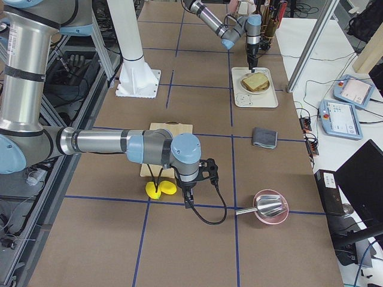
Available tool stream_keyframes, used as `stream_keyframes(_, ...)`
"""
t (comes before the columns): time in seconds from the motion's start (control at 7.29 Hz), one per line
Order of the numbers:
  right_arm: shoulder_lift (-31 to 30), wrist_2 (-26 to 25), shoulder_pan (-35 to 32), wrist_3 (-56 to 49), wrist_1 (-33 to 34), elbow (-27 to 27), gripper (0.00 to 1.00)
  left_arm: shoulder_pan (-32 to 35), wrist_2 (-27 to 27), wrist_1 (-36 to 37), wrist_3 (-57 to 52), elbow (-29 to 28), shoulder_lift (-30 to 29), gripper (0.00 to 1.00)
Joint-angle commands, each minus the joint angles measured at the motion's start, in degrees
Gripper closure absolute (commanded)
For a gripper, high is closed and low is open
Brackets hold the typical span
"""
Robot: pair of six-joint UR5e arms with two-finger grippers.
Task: Make sandwich and place on tray
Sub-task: 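Lower the plate onto the tray and open the left gripper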
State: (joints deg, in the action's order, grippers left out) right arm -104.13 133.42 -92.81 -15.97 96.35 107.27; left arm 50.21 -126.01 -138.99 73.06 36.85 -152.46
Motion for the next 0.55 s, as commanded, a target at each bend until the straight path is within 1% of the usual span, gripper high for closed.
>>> stream_keyframes(0.0, 0.2, 0.0, 0.0, 3.5, 0.0, 0.0, 0.0, 0.3, 0.1, 9.0, -3.8, 9.1, 0.9, 0.0)
stream_keyframes(0.27, 0.2, -0.3, 0.0, 4.1, -0.1, 0.0, 0.0, 0.4, 0.1, 16.7, -6.9, 27.0, 10.6, 0.0)
stream_keyframes(0.41, 0.2, -0.2, 0.0, 4.2, 0.0, -0.2, 0.0, 0.9, 0.1, 23.7, -10.9, 35.5, 14.4, 0.0)
